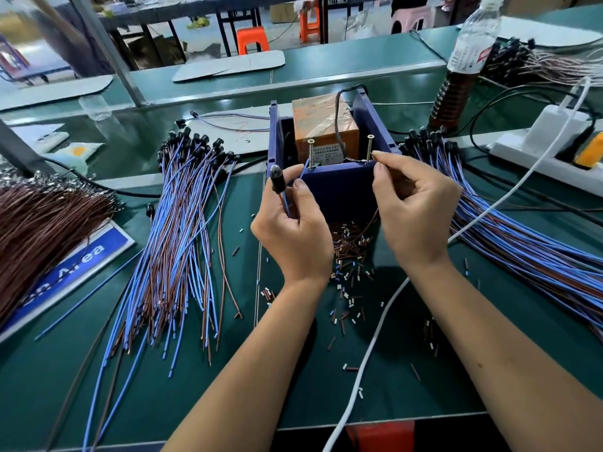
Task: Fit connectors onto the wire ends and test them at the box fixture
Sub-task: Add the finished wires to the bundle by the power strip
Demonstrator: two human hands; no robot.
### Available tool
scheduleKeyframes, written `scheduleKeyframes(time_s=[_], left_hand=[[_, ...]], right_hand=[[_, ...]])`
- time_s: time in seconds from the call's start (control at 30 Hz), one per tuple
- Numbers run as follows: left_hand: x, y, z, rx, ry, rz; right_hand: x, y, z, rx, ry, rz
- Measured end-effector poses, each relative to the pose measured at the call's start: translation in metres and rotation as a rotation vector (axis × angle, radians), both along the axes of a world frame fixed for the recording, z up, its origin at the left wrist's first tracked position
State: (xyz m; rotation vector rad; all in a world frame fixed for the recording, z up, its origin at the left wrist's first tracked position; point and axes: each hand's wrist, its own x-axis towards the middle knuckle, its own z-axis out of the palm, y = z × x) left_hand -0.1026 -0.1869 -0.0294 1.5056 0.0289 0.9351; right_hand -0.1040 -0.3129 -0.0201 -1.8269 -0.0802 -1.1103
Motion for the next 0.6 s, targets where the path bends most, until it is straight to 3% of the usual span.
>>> scheduleKeyframes(time_s=[0.6], left_hand=[[0.0016,0.0006,0.0005,-0.065,0.005,0.009]], right_hand=[[-0.0003,-0.0017,-0.002,-0.041,-0.007,0.018]])
